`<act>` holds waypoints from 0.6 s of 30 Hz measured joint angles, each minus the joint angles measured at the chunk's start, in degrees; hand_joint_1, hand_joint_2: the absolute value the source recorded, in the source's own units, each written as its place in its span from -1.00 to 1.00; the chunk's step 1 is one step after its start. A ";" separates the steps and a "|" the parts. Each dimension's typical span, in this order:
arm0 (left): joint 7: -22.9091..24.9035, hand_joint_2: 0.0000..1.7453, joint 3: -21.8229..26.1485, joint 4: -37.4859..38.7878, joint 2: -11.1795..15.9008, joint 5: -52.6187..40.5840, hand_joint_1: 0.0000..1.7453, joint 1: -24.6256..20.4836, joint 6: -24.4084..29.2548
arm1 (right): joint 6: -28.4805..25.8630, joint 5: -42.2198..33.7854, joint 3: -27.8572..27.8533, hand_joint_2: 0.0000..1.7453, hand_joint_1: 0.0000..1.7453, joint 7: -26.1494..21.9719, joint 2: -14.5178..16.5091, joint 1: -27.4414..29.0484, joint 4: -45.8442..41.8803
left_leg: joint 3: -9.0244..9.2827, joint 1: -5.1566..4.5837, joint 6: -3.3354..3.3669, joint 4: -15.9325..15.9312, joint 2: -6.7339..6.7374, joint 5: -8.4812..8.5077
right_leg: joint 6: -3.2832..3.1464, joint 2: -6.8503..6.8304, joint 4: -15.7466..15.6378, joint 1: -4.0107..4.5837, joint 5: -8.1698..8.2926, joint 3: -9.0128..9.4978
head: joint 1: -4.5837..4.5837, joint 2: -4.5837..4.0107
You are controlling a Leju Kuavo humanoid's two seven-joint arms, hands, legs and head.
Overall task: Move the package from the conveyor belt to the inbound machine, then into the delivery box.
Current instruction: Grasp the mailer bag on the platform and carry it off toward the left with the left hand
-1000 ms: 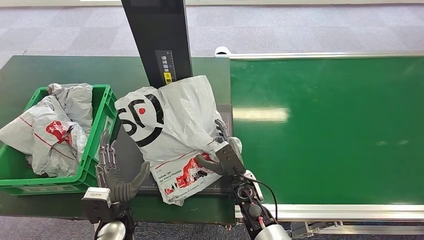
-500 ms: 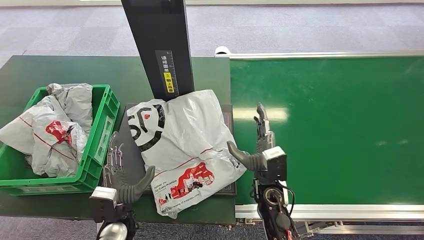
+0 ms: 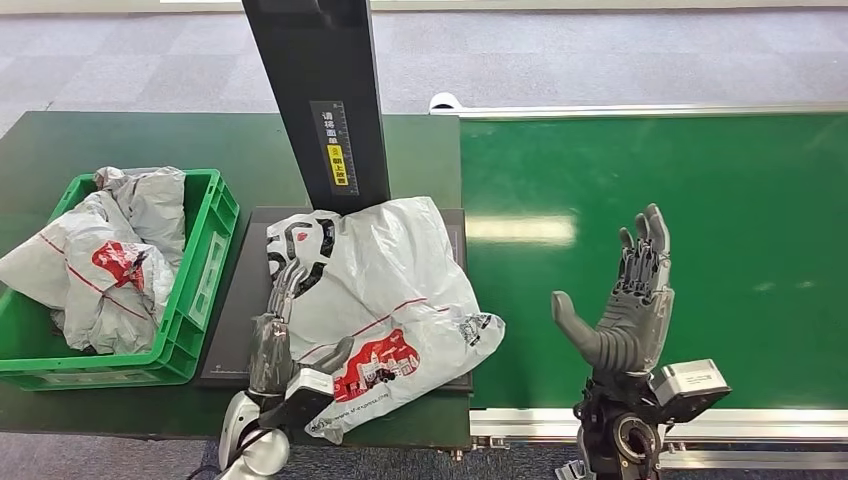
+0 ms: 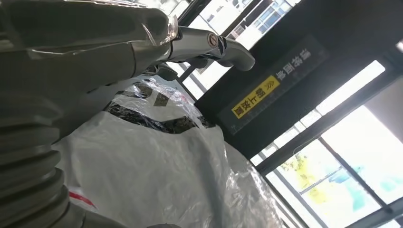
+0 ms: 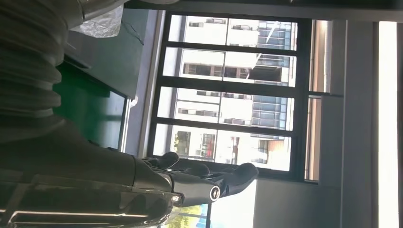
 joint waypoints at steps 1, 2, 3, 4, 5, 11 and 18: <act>0.94 1.00 0.05 1.24 0.00 -2.64 -1.00 -0.76 0.72 | 0.57 -0.01 -0.46 1.00 -1.00 0.00 0.10 0.04 -0.29 | 0.00 0.00 0.00 0.00 -0.01 0.00 | 0.00 0.00 0.00 0.00 0.00 0.00 | 0.00 0.00; 2.48 1.00 0.08 2.67 -0.01 -6.06 -1.00 -1.65 1.75 | 1.17 -0.03 -0.88 1.00 -1.00 0.00 0.25 0.06 -0.49 | 0.00 0.00 0.00 0.00 -0.01 0.00 | 0.00 0.00 0.00 0.00 0.00 0.00 | 0.00 0.00; 4.57 1.00 0.08 4.20 -0.02 -9.98 -1.00 -2.64 2.95 | 1.81 -0.08 -1.23 1.00 -1.00 0.00 0.41 0.05 -0.61 | -0.01 0.00 0.00 0.00 -0.01 0.00 | 0.00 0.00 0.00 0.00 0.00 0.00 | -0.01 0.00; 7.11 1.00 0.03 5.94 -0.04 -14.32 -1.00 -3.77 4.15 | 2.46 -0.15 -1.58 1.00 -1.00 0.00 0.61 0.01 -0.67 | -0.01 0.00 0.00 0.00 -0.01 0.00 | 0.00 0.00 0.00 0.00 0.00 0.00 | -0.01 0.00; 9.68 1.00 -0.07 7.83 -0.09 -18.44 -1.00 -4.97 5.04 | 3.02 -0.21 -1.93 1.00 -1.00 0.00 0.84 -0.07 -0.68 | -0.01 0.00 0.00 0.00 -0.02 0.00 | 0.00 -0.01 0.00 0.00 0.00 0.01 | -0.01 0.01; 14.93 1.00 -0.28 17.96 -0.71 -25.90 -1.00 -11.33 2.72 | 4.22 -0.26 -3.66 1.00 -1.00 0.00 1.89 -0.96 -0.53 | 0.01 0.00 0.01 0.00 -0.03 0.02 | 0.01 -0.01 0.00 0.00 0.01 0.06 | -0.01 0.02; 14.16 1.00 -0.21 24.14 -1.08 -25.17 -0.34 -15.48 -0.78 | 4.77 -0.49 -4.93 1.00 -1.00 0.00 2.49 -1.36 -0.21 | 0.09 -0.01 0.01 0.00 -0.06 0.02 | 0.01 -0.10 0.01 -0.01 0.01 0.20 | -0.01 0.00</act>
